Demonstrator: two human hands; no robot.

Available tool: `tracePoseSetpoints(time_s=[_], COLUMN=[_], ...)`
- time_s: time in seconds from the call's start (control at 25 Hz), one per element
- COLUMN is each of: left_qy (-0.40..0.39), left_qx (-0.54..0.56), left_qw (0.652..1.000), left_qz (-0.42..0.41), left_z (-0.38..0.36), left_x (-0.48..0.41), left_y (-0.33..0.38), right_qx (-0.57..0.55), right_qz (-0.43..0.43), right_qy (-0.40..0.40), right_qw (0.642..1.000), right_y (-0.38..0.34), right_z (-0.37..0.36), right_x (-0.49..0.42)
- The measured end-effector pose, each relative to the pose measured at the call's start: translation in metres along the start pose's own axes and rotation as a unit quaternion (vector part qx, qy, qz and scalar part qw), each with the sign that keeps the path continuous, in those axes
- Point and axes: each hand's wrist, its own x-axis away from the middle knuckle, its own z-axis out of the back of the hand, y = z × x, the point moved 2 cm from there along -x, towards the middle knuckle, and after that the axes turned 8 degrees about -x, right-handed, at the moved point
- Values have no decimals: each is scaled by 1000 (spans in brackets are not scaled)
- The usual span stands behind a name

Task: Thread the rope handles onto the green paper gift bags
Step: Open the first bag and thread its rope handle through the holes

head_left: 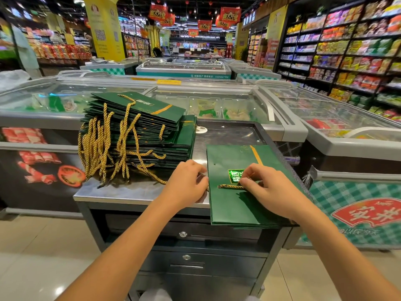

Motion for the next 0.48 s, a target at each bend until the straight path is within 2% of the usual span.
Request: tracePoseSetpoints(time_s=[0.12,0.28,0.48], left_qy=[-15,-25,-15], left_qx=[-19,-45,-76], left_qw=[1000,998,996], left_qz=[7,19,41], left_z=[-1,2,3], left_x=[-4,-15,-18], left_y=[4,4,13], right_qx=[-20,-101,-56], right_qz=[-23,-55,-50], right_qy=[-15,-45,-64], right_qw=[999,992,995], right_y=[-9,-21,-5], right_z=[7,11,-1], right_x=[-14,-58,-106])
